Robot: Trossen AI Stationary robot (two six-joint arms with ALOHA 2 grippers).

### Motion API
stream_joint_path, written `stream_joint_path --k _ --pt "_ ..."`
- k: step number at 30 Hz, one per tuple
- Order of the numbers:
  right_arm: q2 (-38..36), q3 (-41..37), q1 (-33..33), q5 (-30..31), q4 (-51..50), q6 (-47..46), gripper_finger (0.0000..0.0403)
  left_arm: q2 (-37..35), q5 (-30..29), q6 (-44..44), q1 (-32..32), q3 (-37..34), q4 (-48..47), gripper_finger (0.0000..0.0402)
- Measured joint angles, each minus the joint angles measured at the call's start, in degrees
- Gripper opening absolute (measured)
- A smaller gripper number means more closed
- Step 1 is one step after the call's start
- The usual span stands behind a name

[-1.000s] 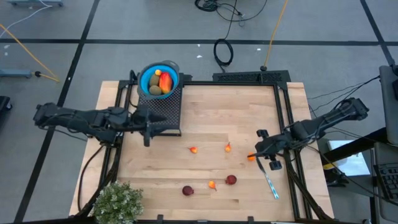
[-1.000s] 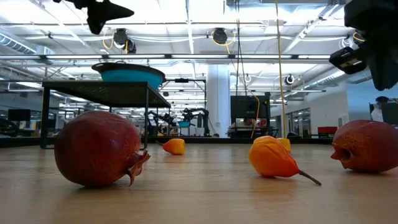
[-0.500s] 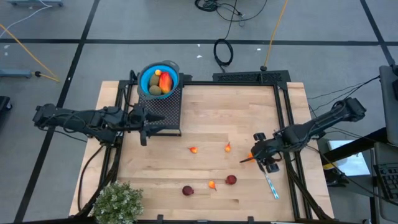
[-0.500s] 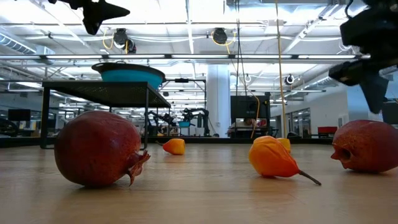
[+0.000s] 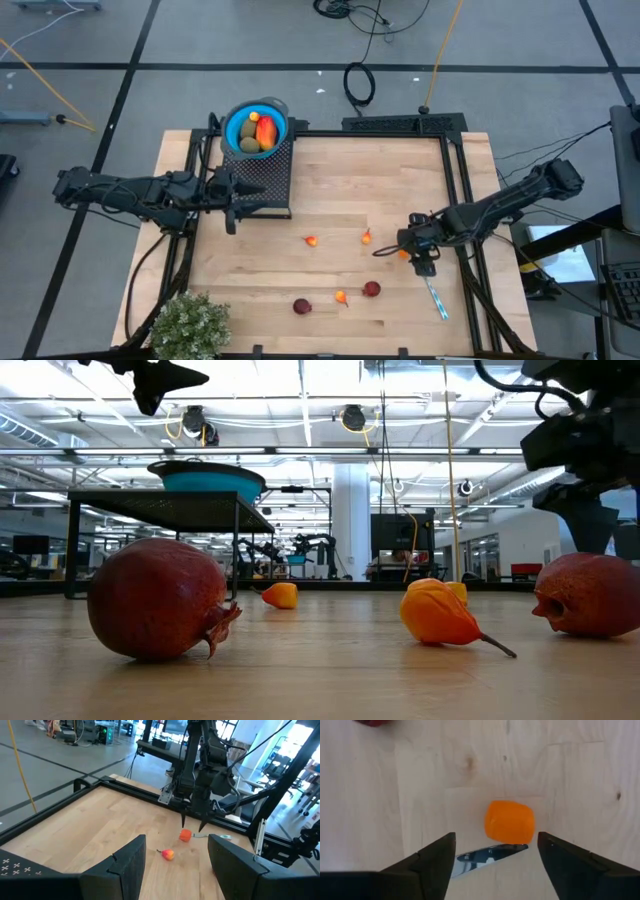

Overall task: Pick & Place Fruit
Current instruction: Put the orange into the blue strainer bowl on the shelf

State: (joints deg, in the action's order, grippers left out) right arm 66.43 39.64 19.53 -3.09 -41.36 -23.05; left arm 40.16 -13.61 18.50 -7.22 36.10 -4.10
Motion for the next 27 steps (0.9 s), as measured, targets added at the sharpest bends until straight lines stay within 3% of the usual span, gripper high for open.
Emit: stream_joint_path --k 27 --pt "10.5 0.0 -0.5 1.8 3.6 -3.6 0.0271 0.0 0.0 -0.3 0.0 0.1 -0.4 0.0214"
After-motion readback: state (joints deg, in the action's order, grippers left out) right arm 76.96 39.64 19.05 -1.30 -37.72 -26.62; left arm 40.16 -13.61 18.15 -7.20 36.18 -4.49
